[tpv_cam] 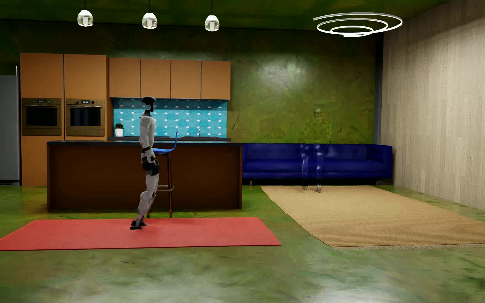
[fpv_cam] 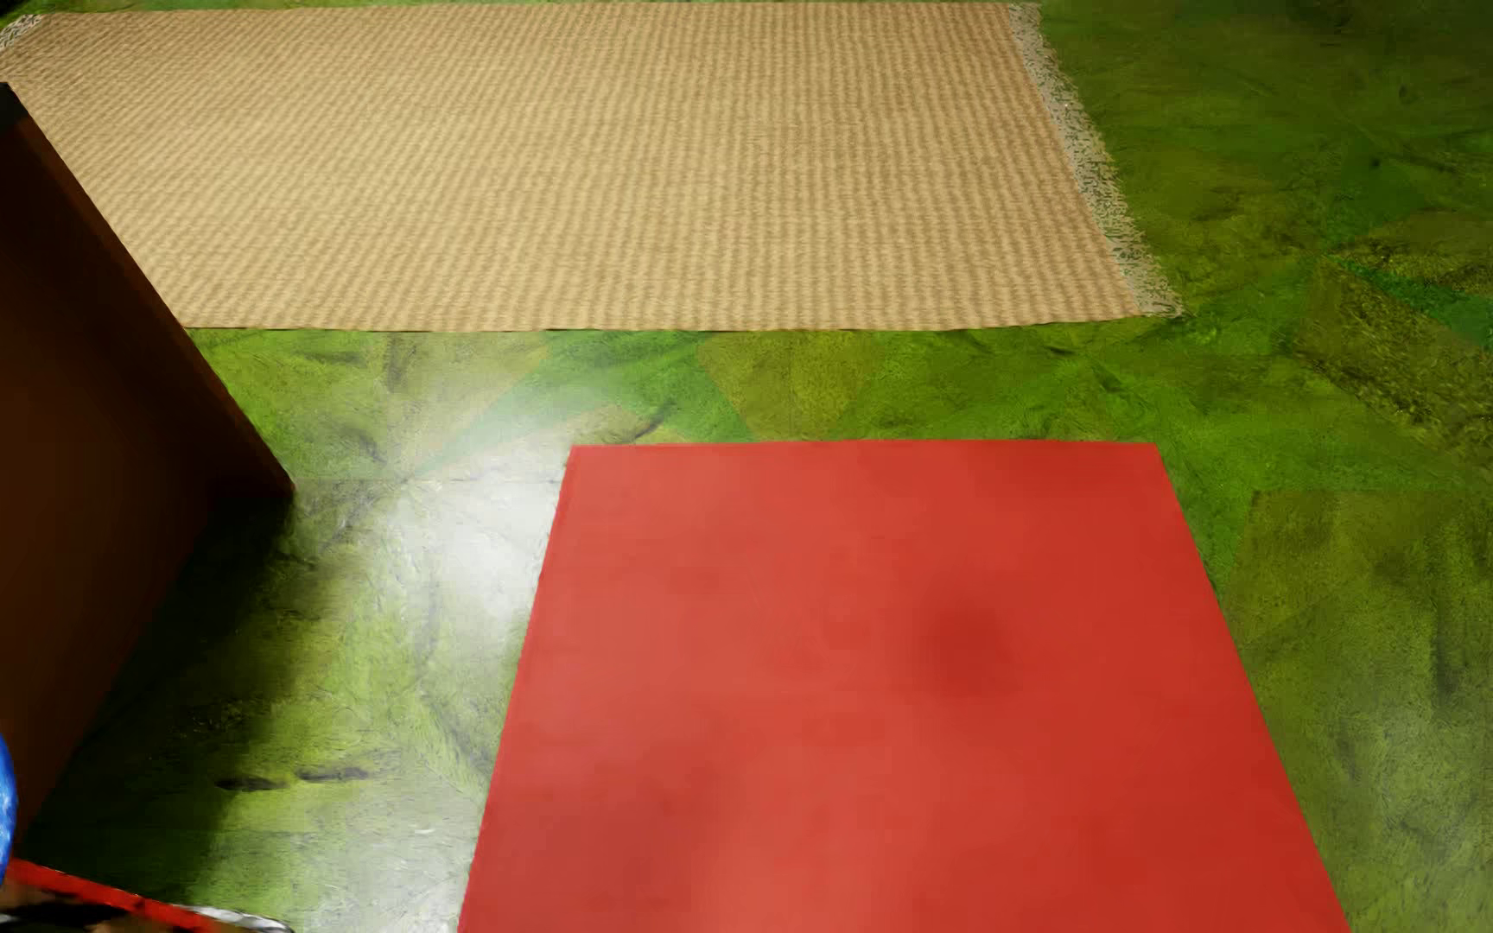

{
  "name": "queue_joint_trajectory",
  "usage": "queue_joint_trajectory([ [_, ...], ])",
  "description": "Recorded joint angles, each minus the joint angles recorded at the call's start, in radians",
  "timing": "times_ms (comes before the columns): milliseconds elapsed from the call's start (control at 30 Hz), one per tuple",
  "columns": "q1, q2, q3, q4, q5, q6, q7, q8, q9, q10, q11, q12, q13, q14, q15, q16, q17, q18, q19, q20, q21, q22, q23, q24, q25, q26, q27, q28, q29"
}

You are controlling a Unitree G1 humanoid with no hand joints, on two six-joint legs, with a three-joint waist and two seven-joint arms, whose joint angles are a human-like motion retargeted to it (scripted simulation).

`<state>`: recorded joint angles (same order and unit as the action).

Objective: Walk to the sofa

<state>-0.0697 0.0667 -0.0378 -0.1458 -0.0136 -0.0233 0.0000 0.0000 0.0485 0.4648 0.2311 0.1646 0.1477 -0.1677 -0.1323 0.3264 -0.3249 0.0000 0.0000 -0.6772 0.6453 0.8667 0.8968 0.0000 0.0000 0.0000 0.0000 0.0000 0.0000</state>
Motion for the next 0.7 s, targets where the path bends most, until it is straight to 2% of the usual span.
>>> queue_joint_trajectory([
  [33,-0.025,-0.027,0.026,-0.010,-0.004,-0.001,0.000,0.000,-0.004,0.014,0.023,-0.008,0.006,0.016,-0.024,-0.003,-0.003,0.000,0.000,-0.005,-0.067,0.002,0.013,0.000,0.000,0.000,0.000,0.000,0.000],
  [67,-0.016,0.012,-0.031,-0.025,-0.006,-0.015,0.000,0.000,-0.018,0.026,-0.065,0.013,0.038,0.009,-0.075,0.001,0.002,0.000,0.000,-0.002,-0.096,-0.008,0.009,0.000,0.000,0.000,0.000,0.000,0.000],
  [100,-0.022,-0.041,0.005,-0.018,0.002,-0.003,0.000,0.000,-0.002,0.036,0.266,0.000,0.034,0.021,-0.201,0.005,-0.005,0.000,0.000,-0.005,-0.074,-0.017,0.005,0.000,0.000,0.000,0.000,0.000,0.000],
  [133,-0.015,-0.087,0.002,-0.023,-0.001,-0.004,0.000,0.000,0.008,0.053,0.334,-0.002,0.045,0.012,-0.226,0.008,-0.005,0.000,0.000,-0.010,-0.080,-0.033,0.006,0.000,0.000,0.000,0.000,0.000,0.000],
  [167,0.015,-0.156,-0.011,-0.034,-0.013,-0.013,0.000,0.000,0.023,0.037,0.455,0.000,0.055,-0.042,-0.217,0.013,-0.007,0.000,0.000,0.017,-0.075,-0.061,-0.004,0.000,0.000,0.000,0.000,0.000,0.000],
  [200,0.062,-0.199,-0.014,-0.046,-0.028,-0.027,0.000,0.000,0.057,0.044,0.574,-0.018,0.065,-0.067,-0.190,0.028,0.007,0.000,0.000,-0.025,-0.096,-0.064,0.021,0.000,0.000,0.000,0.000,0.000,0.000],
  [233,0.088,-0.269,-0.037,-0.032,-0.028,-0.025,0.000,0.000,0.076,0.043,0.688,-0.038,0.067,-0.084,-0.178,0.038,0.014,0.000,0.000,-0.035,-0.084,-0.071,0.021,0.000,0.000,0.000,0.000,0.000,0.000],
  [300,0.117,-0.387,-0.137,-0.005,-0.031,0.000,0.000,0.000,0.055,0.014,0.689,-0.070,0.102,-0.142,-0.168,0.025,0.008,0.000,0.000,-0.017,-0.079,-0.060,0.017,0.000,0.000,0.000,0.000,0.000,0.000],
  [333,0.180,-0.410,-0.158,-0.002,-0.038,-0.002,0.000,0.000,0.067,-0.019,0.618,-0.078,0.124,-0.174,-0.151,0.026,0.004,0.000,0.000,-0.014,-0.067,-0.078,0.021,0.000,0.000,0.000,0.000,0.000,0.000],
  [467,0.335,-0.583,-0.224,0.023,-0.054,0.005,0.000,0.000,0.073,-0.066,0.417,-0.134,0.147,-0.341,0.035,0.034,0.000,0.000,0.000,0.031,-0.089,-0.117,0.091,0.000,0.000,0.000,0.000,0.000,0.000],
  [533,0.395,-0.625,-0.260,0.037,-0.062,0.005,0.000,0.000,0.081,-0.065,0.392,-0.152,0.152,-0.355,0.025,0.038,-0.001,0.000,0.000,0.032,-0.099,-0.107,0.108,0.000,0.000,0.000,0.000,0.000,0.000],
  [567,0.425,-0.639,-0.282,0.051,-0.062,0.008,0.000,0.000,0.080,-0.067,0.440,-0.145,0.159,-0.335,0.033,0.030,-0.004,0.000,0.000,0.039,-0.096,-0.089,0.107,0.000,0.000,0.000,0.000,0.000,0.000],
  [600,0.435,-0.661,-0.309,0.071,-0.058,0.021,0.000,0.000,0.078,-0.041,0.526,-0.142,0.156,-0.290,0.031,0.035,-0.013,0.000,0.000,-0.005,-0.084,-0.073,0.108,0.000,0.000,0.000,0.000,0.000,0.000],
  [633,0.430,-0.668,-0.321,0.104,-0.039,0.048,0.000,0.000,0.075,0.006,0.590,-0.123,0.145,-0.199,0.006,0.017,-0.014,0.000,0.000,-0.005,-0.058,-0.034,0.128,0.000,0.000,0.000,0.000,0.000,0.000],
  [700,0.370,-0.591,-0.300,0.129,-0.012,0.046,0.000,0.000,0.060,0.235,0.656,-0.040,0.138,0.100,-0.080,0.007,-0.009,0.000,0.000,0.001,-0.093,-0.028,0.126,0.000,0.000,0.000,0.000,0.000,0.000],
])
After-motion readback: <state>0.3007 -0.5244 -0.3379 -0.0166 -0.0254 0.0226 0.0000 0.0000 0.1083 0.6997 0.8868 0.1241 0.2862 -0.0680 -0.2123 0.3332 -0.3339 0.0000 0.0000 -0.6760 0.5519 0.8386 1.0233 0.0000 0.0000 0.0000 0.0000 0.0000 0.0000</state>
